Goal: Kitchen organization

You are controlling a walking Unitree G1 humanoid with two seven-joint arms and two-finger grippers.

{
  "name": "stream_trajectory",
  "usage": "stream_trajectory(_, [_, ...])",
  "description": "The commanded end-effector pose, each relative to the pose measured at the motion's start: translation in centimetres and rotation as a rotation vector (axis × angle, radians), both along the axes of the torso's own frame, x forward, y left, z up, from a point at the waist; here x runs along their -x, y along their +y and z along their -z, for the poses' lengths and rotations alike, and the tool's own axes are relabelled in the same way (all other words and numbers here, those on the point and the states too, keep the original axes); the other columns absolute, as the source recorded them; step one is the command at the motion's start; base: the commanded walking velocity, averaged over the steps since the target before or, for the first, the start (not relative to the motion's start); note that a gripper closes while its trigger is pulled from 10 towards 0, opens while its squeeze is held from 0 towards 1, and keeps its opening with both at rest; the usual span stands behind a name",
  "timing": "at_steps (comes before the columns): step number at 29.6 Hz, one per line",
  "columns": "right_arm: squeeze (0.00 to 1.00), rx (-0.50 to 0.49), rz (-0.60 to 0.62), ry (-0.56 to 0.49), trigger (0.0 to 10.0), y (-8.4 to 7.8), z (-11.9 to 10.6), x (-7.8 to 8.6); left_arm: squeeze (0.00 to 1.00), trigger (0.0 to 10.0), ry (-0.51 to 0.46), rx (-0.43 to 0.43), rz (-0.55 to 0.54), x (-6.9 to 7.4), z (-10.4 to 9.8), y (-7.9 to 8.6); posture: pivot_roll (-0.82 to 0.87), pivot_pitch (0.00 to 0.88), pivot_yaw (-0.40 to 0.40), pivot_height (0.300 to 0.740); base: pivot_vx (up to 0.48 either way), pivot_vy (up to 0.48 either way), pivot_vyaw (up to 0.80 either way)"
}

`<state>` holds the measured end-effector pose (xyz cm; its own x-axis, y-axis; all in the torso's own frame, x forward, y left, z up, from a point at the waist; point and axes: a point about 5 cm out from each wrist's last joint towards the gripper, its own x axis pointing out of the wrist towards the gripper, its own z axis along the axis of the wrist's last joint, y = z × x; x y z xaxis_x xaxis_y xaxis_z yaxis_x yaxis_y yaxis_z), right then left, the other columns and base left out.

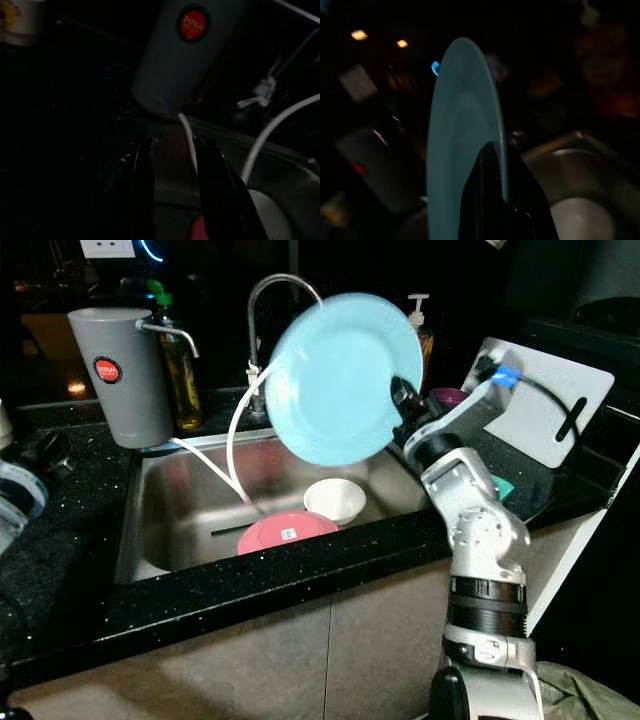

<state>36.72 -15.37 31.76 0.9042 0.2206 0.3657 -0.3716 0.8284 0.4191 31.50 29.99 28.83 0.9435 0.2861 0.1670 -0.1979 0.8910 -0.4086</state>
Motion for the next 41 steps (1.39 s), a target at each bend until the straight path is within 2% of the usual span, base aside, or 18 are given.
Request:
stream_trajectory(1, [0.0,0.088,0.023,0.026,10.0,1.1,1.0,-0.3,0.0,10.0,0.025,-0.063,-0.049,0.0,0.1,0.3,0.14,0.048,-0.053,0.74,0.0,0.0,0.0])
stream_trajectory(2, [0.0,0.088,0.023,0.026,10.0,1.1,1.0,-0.3,0.0,10.0,0.025,-0.063,-0.049,0.0,0.1,0.3,0.14,0.048,-0.053,0.74,0.0,0.0,0.0])
stream_trajectory(5, [0.0,0.15,0.028,0.082,10.0,2.5,2.7,-0.8,0.0,10.0,0.026,-0.079,-0.063,-0.2,0.2,0.2,0.14,0.049,-0.052,0.74,0.0,0.0,0.0])
stream_trajectory(11, [0.0,0.163,0.051,0.095,10.0,3.1,3.5,-1.2,0.0,10.0,0.021,-0.082,-0.071,-0.4,0.2,0.1,0.14,0.048,-0.05,0.74,0.0,0.0,0.0])
stream_trajectory(16, [0.0,0.186,0.058,0.12,10.0,4.7,4.8,-2.0,0.0,10.0,0.016,-0.084,-0.051,-1.0,0.3,-1.0,0.14,0.047,-0.047,0.74,0.0,0.0,0.0])
stream_trajectory(21, [0.0,0.198,0.045,0.117,10.0,5.7,5.0,-1.9,0.0,10.0,0.01,-0.094,-0.047,-1.0,0.2,-1.3,0.14,0.047,-0.047,0.74,0.0,0.0,0.0])
stream_trajectory(27, [0.0,0.224,0.042,0.106,10.0,6.1,5.4,-1.8,0.0,10.0,0.014,-0.092,-0.046,-1.1,0.4,-1.3,0.13,0.048,-0.045,0.74,0.0,0.0,0.0])
stream_trajectory(36, [0.0,0.269,0.048,0.113,10.0,6.4,6.6,-1.7,0.0,10.0,0.02,-0.105,-0.025,-1.4,0.5,-2.1,0.13,0.053,-0.042,0.74,0.0,0.0,0.0])
stream_trajectory(38, [0.13,0.301,0.029,0.118,10.0,6.8,7.2,-1.5,0.0,10.0,0.022,-0.104,-0.028,-1.4,0.5,-2.0,0.14,0.053,-0.041,0.74,0.0,0.0,0.0])
stream_trajectory(41, [0.14,0.306,0.016,0.119,10.0,7.0,7.4,-1.4,0.0,10.0,0.023,-0.103,-0.028,-1.4,0.5,-2.1,0.14,0.053,-0.041,0.74,0.0,0.0,0.0])
